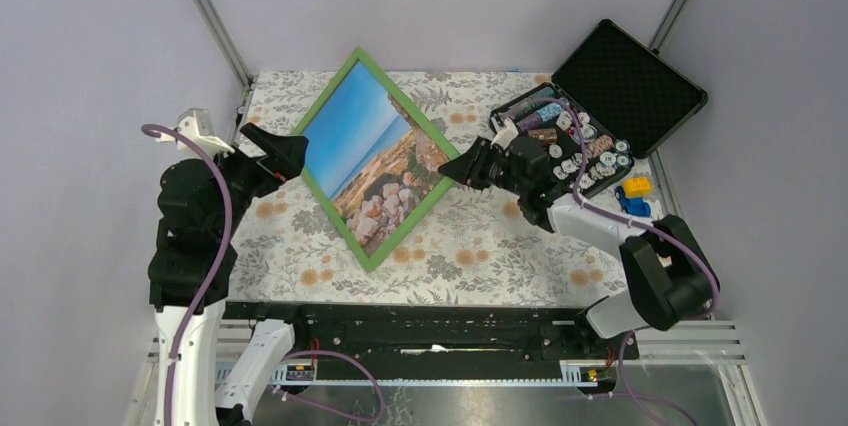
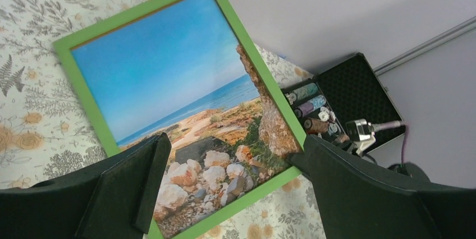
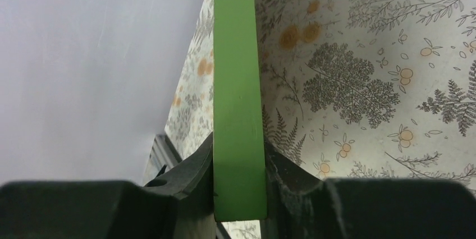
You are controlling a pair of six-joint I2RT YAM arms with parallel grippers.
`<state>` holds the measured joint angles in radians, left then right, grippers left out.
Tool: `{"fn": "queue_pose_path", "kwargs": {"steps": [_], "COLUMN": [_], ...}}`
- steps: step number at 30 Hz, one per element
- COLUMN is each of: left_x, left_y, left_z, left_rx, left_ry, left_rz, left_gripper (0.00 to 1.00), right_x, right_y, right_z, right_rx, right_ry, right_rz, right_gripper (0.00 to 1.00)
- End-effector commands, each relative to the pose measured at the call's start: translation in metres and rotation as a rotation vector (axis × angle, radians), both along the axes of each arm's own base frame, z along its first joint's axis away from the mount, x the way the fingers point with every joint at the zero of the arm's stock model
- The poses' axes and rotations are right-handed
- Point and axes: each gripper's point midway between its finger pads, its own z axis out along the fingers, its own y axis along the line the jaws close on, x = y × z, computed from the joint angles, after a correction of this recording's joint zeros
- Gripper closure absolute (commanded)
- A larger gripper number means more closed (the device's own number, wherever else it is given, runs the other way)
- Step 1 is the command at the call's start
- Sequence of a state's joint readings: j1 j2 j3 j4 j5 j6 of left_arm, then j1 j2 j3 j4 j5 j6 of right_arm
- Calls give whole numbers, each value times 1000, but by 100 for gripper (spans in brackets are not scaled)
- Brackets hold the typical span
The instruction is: Put the photo into the frame
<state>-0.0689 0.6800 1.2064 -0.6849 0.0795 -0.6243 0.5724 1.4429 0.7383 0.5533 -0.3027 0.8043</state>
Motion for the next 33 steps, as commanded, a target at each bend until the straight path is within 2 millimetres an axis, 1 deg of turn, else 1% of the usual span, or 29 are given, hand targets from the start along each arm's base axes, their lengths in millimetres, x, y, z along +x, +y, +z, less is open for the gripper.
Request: {"fn": "queue_pose_path", "kwargs": {"steps": [1, 3, 5, 7, 8, 10, 13, 14, 16, 17, 20, 21, 23, 26, 30, 32, 33], "left_x": [8, 9, 9, 9, 9, 9, 10, 10, 10, 10, 11, 12, 12, 14, 18, 20, 21], "left_y": [-8, -9, -9, -10, -10, -10, -11, -11, -11, -11, -12, -13, -14, -14, -16, -16, -16], "left_z": [6, 4, 4, 3, 3, 3, 1, 1, -1, -3, -7, -9, -12, -17, -23, -26, -27], "left_rx": [4, 2, 1, 1, 0, 0, -2, -2, -2, -1, -2, -1, -1, -2, -8, -9, -9], "left_ry": [-32, -29, -27, -25, -24, -23, -19, -18, -15, -12, -2, 4, 8, 17, 33, 41, 43], "left_rz": [-46, -50, -51, -55, -57, -59, -60, -62, -63, -61, -65, -68, -73, -72, -79, -80, -80], "left_gripper": [1, 1, 1, 1, 1, 1, 1, 1, 1, 1, 1, 1, 1, 1, 1, 1, 1], "right_x": [-54, -53, -52, -50, -45, -29, -14, -4, 8, 11, 18, 16, 22, 31, 41, 48, 52], "right_y": [10, 12, 15, 20, 22, 22, 28, 30, 31, 33, 40, 40, 42, 48, 53, 57, 58], "right_z": [-28, -30, -37, -38, -40, -50, -60, -63, -74, -82, -89, -93, -102, -110, -125, -132, -139], "right_rx": [-24, -23, -44, -29, -43, -90, -98, -125, -149, -139, -117, -115, -124, -134, -163, -184, -201], "right_ry": [50, 67, 97, 111, 113, 128, 185, 203, 252, 281, 307, 338, 356, 365, 378, 370, 389], "right_rz": [486, 552, 593, 644, 650, 630, 685, 693, 703, 724, 822, 852, 888, 908, 887, 858, 818], "right_gripper": [100, 100, 100, 100, 100, 100, 100, 100, 100, 100, 100, 100, 100, 100, 100, 100, 100]}}
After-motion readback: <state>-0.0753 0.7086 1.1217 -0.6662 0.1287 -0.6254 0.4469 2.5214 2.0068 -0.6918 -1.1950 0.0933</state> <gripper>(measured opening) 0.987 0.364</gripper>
